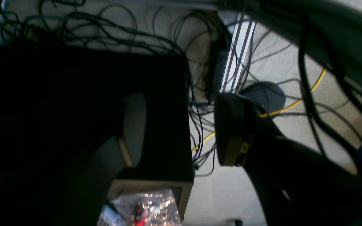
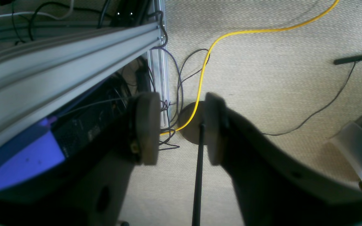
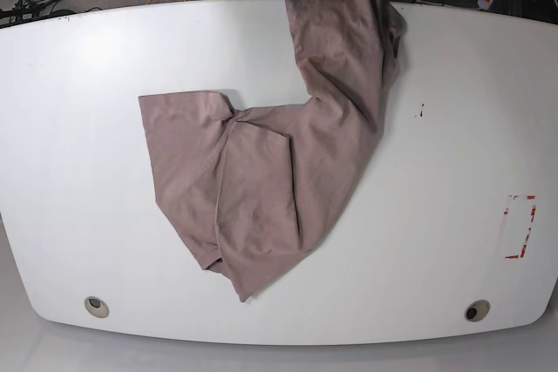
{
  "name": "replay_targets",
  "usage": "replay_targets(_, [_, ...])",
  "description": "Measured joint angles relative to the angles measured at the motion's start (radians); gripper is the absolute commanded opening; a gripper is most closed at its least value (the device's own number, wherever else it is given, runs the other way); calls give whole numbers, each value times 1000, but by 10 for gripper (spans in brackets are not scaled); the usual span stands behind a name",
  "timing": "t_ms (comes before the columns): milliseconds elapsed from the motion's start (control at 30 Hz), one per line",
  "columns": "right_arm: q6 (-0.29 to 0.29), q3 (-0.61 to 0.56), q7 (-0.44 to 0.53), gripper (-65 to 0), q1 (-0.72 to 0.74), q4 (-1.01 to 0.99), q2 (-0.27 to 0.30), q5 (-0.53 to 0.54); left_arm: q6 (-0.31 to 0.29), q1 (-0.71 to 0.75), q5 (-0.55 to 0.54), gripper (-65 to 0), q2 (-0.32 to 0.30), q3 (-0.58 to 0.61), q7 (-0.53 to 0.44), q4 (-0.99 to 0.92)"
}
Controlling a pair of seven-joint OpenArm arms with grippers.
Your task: Fold the T-shirt properly
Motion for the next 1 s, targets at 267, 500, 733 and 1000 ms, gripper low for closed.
replay_targets(267, [-11, 0, 0, -426, 6, 0, -23, 0, 1, 0, 3, -325, -9, -11, -23, -3])
replay_targets(500, [-9, 0, 0, -428, 6, 0, -33, 0, 0, 0, 3, -325, -11, -11, -26, -2])
replay_targets(733, [-11, 0, 30, -431, -6, 3, -34, -1, 0, 7, 3, -328, -11, -12, -27, 4])
replay_targets(1000, [-11, 4, 102, -431, -66, 8, -31, 1, 0, 92, -1, -328, -12, -15, -83, 95])
